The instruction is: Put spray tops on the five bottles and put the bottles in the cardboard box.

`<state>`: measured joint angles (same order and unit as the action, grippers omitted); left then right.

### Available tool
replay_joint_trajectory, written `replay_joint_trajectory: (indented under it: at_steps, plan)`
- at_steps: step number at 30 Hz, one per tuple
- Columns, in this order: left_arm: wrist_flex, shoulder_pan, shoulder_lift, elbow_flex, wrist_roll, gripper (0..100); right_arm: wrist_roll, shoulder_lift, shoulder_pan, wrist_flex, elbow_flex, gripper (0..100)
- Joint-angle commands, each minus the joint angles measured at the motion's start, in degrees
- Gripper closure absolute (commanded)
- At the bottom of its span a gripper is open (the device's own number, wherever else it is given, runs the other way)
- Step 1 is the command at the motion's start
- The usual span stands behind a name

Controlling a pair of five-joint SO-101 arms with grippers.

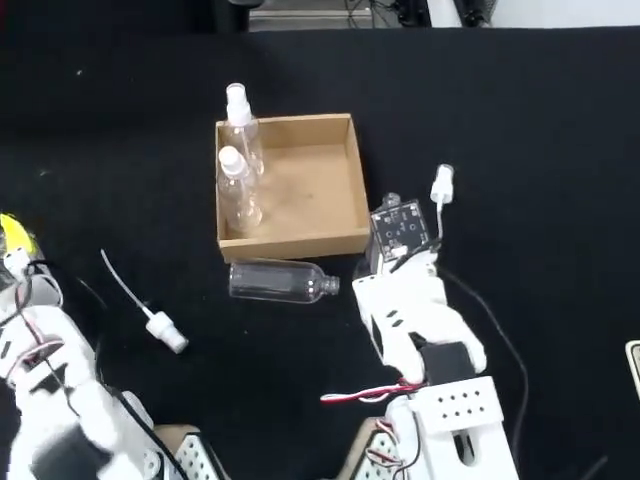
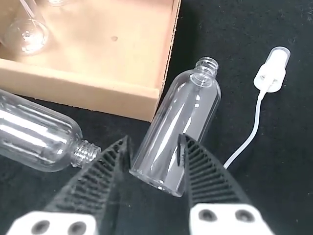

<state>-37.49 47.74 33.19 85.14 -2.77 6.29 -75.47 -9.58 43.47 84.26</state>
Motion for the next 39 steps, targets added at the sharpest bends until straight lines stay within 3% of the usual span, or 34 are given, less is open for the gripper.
replay_joint_trajectory:
  at_steps: [1, 6, 10, 22, 31, 36, 39]
  plan:
    - [23.6, -0.4, 12.0, -7.6, 0.8, 97, 0.4, -1.5, -0.6, -1.3, -0.5, 86.8]
    - [48.5, 0.0, 18.0, -16.8, 1.1, 97, 0.4, -1.5, -0.6, -1.3, -0.5, 86.8]
    - [57.1, 0.1, 19.3, -17.1, 0.5, 97, 0.4, -1.5, -0.6, -1.4, -0.5, 86.8]
    - [55.6, -1.8, 19.3, -12.4, -17.5, 97, 0.4, -1.5, -0.6, -1.4, -0.5, 86.8]
    - [56.1, -1.4, 19.3, -12.1, -17.8, 96, 0.4, -1.5, -0.6, -1.3, -0.5, 86.8]
    - [55.6, 0.4, 19.3, -10.9, -17.5, 80, 0.4, -1.5, -0.6, -1.3, -0.5, 86.8]
    - [55.6, 2.0, 19.3, -10.6, -17.5, 78, 0.4, -1.5, -0.6, -1.3, -0.5, 86.8]
